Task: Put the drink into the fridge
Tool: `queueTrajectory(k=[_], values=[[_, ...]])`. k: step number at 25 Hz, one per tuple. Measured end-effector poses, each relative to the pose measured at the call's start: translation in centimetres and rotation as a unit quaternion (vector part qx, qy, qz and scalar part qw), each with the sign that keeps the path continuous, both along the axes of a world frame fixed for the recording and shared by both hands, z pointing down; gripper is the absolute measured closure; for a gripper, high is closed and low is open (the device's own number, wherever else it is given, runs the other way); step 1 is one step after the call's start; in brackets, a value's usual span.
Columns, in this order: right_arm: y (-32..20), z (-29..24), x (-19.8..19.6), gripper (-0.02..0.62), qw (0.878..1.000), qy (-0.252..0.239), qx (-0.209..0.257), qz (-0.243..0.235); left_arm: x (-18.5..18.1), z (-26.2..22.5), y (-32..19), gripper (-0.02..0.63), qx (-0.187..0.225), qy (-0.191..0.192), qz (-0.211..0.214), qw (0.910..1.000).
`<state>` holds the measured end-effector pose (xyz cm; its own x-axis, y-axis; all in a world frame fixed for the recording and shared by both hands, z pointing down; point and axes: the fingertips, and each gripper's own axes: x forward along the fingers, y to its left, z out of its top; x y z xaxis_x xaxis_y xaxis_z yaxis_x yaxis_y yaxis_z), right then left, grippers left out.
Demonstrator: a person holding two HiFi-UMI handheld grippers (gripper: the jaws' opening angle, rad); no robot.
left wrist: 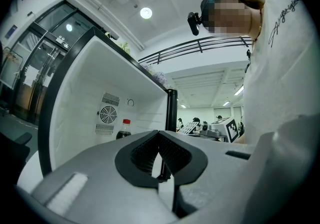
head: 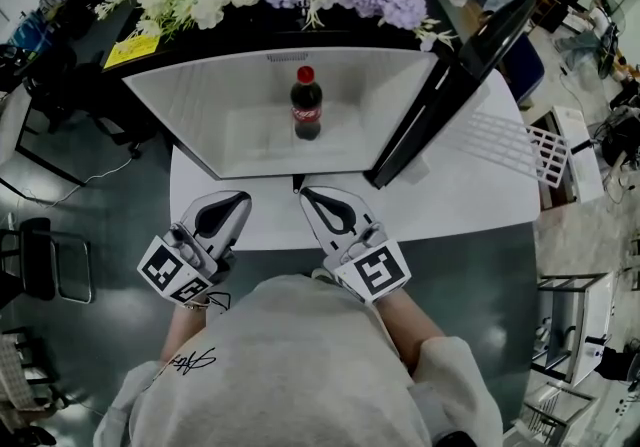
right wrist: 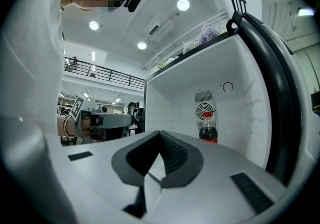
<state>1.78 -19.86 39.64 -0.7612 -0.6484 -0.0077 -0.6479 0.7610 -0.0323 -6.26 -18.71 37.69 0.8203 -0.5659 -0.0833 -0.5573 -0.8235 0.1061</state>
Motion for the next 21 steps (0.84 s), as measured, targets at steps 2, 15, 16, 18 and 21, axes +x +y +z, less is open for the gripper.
queueTrajectory(k=[2, 15, 16, 18, 21], values=[[0.08, 0.00, -0.11, 0.586, 1.000, 0.000, -0.001, 0.000, -0.06, 0.00, 0.02, 0.603, 0.000, 0.001, 0.001, 1.0000], [0.47, 0.05, -0.19, 0.586, 1.000, 0.004, 0.018, 0.007, -0.25, -0.07, 0.21, 0.603, 0.000, 0.001, 0.009, 1.0000], [0.54, 0.10, -0.24, 0.586, 1.000, 0.003, 0.014, 0.006, -0.24, -0.08, 0.23, 0.603, 0.000, 0.001, 0.010, 0.9999], [0.61, 0.03, -0.30, 0.586, 1.000, 0.000, 0.012, 0.006, -0.17, -0.05, 0.29, 0.602, 0.000, 0.000, 0.012, 0.9999], [0.61, -0.03, -0.29, 0.586, 1.000, 0.001, 0.016, 0.007, -0.09, 0.03, 0.37, 0.602, 0.000, -0.001, 0.014, 0.9999]])
